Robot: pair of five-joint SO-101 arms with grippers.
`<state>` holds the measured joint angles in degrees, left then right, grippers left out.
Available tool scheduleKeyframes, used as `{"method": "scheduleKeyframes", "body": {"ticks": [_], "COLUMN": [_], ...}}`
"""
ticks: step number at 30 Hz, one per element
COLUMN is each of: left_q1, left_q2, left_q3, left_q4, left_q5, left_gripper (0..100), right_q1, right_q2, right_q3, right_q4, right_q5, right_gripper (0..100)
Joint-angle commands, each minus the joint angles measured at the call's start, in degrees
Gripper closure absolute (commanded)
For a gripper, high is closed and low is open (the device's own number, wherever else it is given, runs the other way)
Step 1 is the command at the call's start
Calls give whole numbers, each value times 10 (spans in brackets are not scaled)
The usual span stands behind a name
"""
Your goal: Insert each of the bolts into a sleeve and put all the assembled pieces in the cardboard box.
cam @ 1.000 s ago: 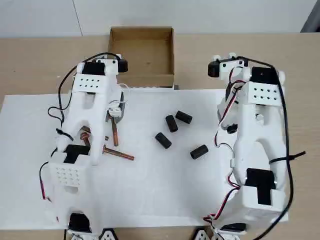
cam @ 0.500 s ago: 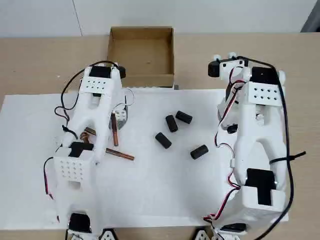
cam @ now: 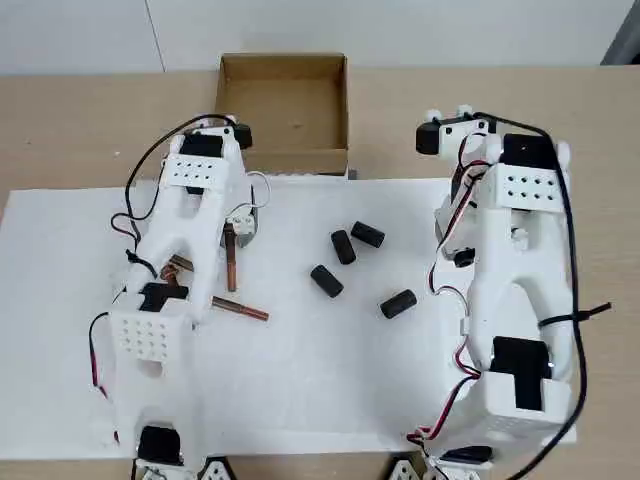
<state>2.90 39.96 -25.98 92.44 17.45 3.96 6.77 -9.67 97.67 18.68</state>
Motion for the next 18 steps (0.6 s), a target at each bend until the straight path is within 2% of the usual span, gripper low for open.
{"method": "scheduleKeyframes", "body": {"ticks": [1, 7, 10, 18], "left_q1": [-7, -15, -11, -5], "left_q2": [17, 40, 40, 40], "left_q3": [-17, -18, -20, -40], "left_q4": [-13, -13, -15, -3], "left_q5": [1, 0, -14, -20], "left_gripper": [914, 923, 993, 994], "right_q1": [2, 2, 0, -4], "right_q2": [-33, -33, -33, -41], "right_q3": [-2, -2, -2, -6], "right_q4": [11, 11, 10, 12], "right_q5": [-1, 0, 0, -4], "right_gripper": [995, 995, 995, 995]}}
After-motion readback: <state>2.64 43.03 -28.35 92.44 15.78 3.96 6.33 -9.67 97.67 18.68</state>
